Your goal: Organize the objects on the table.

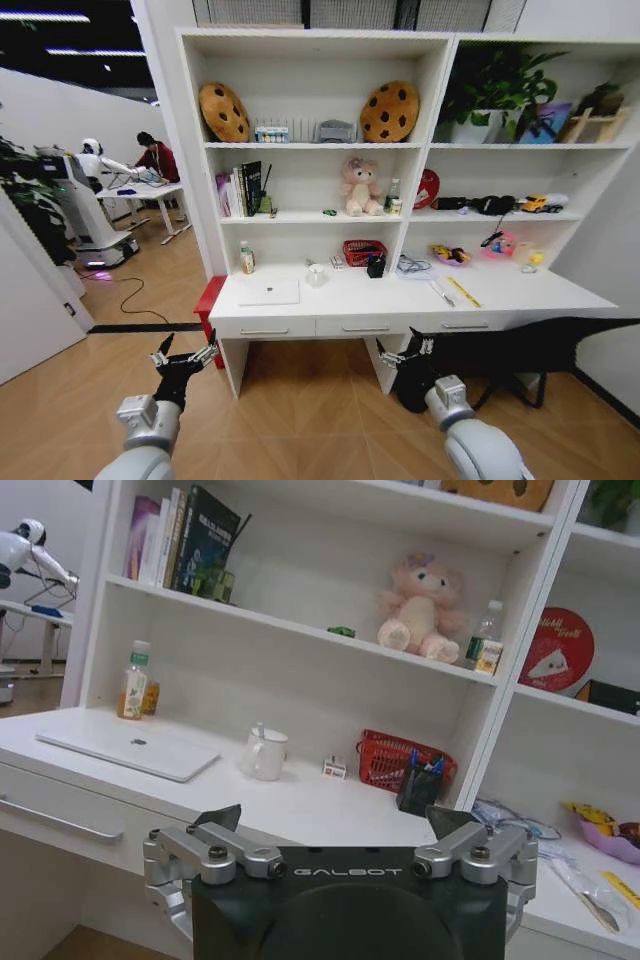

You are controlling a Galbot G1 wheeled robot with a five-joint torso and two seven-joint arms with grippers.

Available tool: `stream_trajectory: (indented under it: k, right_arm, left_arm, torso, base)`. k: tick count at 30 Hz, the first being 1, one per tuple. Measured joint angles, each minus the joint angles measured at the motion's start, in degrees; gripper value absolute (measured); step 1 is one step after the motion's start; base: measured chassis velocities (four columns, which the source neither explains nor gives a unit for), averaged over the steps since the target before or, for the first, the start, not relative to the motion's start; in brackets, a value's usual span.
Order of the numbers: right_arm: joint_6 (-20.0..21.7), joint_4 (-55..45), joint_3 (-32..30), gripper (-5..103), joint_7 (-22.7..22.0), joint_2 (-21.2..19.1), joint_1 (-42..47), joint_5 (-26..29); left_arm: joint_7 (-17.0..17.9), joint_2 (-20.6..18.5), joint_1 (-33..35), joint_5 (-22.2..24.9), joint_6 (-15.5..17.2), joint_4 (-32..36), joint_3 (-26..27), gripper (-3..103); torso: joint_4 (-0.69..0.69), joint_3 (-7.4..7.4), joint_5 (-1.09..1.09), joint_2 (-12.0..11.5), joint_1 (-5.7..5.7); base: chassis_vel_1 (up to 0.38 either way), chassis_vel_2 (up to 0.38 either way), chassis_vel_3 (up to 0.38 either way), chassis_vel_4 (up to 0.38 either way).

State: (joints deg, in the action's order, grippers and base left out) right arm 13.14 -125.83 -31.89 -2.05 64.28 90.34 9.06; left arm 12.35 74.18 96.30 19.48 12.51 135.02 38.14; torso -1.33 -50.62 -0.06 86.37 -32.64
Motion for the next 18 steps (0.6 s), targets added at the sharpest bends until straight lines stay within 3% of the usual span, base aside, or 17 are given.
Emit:
stream_trajectory:
  k: [6, 7, 8, 9, 11, 14, 16, 18]
  right_arm:
    - [-2.1, 0.6, -0.2, 100, 0.5, -0.1, -0.1, 0.3]
    - [-2.2, 0.6, -0.2, 100, 0.6, -0.1, -0.1, 0.3]
    - [-2.2, 0.6, -0.2, 100, 0.6, -0.1, -0.1, 0.3]
    - [-2.3, 0.6, -0.2, 100, 0.6, -0.1, -0.1, 0.3]
    - [-2.3, 0.6, -0.2, 100, 0.6, 0.2, 0.0, 0.3]
    - [-2.3, 0.5, -0.2, 100, 0.6, 0.4, 0.2, 0.2]
    - [-2.4, 0.5, -0.2, 100, 0.6, 0.6, 0.3, 0.1]
    - [-2.5, 0.5, -0.3, 100, 0.6, 0.8, 0.6, -0.1]
  left_arm:
    - [0.0, 0.0, 0.0, 0.0, 0.0, 0.1, 0.0, 100]
    - [0.0, 0.0, 0.0, 0.0, 0.0, 0.0, 0.0, 100]
    - [0.0, 0.0, 0.0, 0.0, 0.0, 0.0, 0.0, 100]
    - [0.0, 0.0, 0.0, 0.0, 0.0, 0.0, 0.0, 100]
    - [0.0, 0.0, 0.0, 0.0, 0.0, 0.0, 0.0, 100]
    - [0.0, 0.0, 0.0, 0.0, 0.0, 0.0, 0.0, 100]
    - [0.0, 0.0, 0.0, 0.0, 0.0, 0.0, 0.0, 100]
    - [0.0, 0.0, 0.0, 0.0, 0.0, 0.0, 0.0, 100]
  torso:
    - [-0.04, 0.04, 0.15, 0.1, 0.07]
    - [0.07, 0.02, 0.02, 0.0, 0.04]
    - [0.07, 0.02, 0.02, 0.0, 0.04]
    - [0.09, -0.04, -0.14, 0.0, -0.05]
    - [-0.08, -0.01, 0.14, 0.0, -0.03]
    - [0.01, -0.02, -0.01, 0.0, -0.05]
    - [0.05, -0.03, 0.19, -0.1, -0.08]
    - [-0.01, -0.04, -0.05, -0.1, -0.11]
  base:
    - [0.257, -0.235, -0.268, 0.273]
    - [0.074, -0.050, -0.091, 0.136]
    - [0.074, -0.050, -0.091, 0.136]
    - [0.124, -0.050, -0.064, 0.055]
    - [0.035, -0.012, -0.041, -0.001]
    - [-0.004, -0.004, 0.055, -0.022]
    - [0.000, 0.030, 0.111, -0.057]
    - [-0.058, 0.013, 0.060, 0.011]
